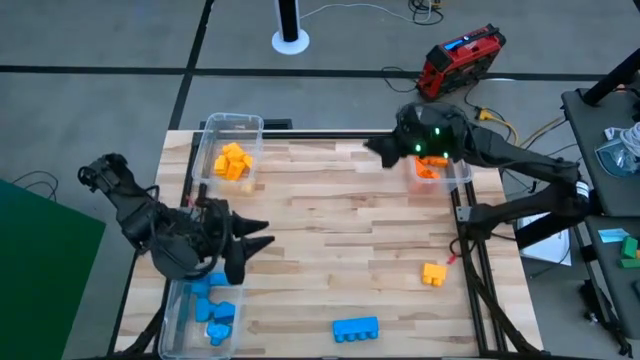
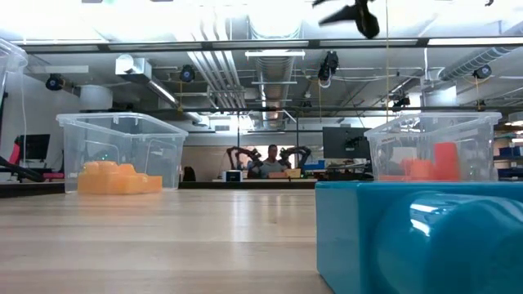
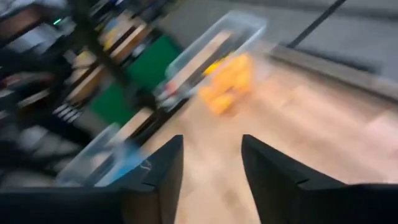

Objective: Sort blocks
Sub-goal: Put the blue game piece into the bottom left transparent bin

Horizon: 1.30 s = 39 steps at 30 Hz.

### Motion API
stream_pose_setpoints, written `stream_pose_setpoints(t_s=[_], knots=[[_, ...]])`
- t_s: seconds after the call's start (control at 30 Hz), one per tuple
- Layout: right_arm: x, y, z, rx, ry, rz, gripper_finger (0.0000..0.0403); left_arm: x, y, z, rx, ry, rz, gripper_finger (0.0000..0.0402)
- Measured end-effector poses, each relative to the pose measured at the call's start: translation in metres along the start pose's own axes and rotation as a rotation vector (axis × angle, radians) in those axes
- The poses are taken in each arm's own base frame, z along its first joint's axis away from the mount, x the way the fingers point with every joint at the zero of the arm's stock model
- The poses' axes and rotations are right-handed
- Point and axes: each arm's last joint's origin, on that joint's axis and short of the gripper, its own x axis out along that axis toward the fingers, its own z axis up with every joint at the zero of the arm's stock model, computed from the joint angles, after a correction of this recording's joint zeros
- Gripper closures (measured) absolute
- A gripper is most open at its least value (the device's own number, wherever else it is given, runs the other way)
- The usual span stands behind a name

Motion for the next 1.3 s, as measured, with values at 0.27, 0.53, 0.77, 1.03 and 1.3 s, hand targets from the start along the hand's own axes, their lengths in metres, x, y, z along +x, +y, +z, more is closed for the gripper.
stream_pose_setpoints(t_s=[0.27, 0.53, 0.77, 1.03, 1.3], knots=[[-0.013, 0.062, -0.056, 0.094, 0.279, 0.166, 0.0319, 0.02, -0.011, -0.031, 0.142, 0.191, 0.004, 0.0224], [-0.04, 0.103, -0.107, 0.195, 0.508, 0.243, 0.039, 0.048, -0.026, -0.074, 0.216, 0.392, -0.026, 0.0224], [-0.056, 0.12, -0.147, 0.086, 0.681, 0.248, 0.039, 0.075, -0.049, -0.098, 0.276, 0.43, -0.028, 0.0224], [-0.079, 0.118, -0.171, -0.027, 0.82, 0.186, 0.039, 0.121, -0.095, -0.098, 0.328, 0.398, -0.022, 0.0224], [-0.126, 0.13, -0.193, -0.223, 0.773, 0.322, 0.039, 0.155, -0.124, -0.132, 0.414, 0.579, 0.112, 0.0224]])
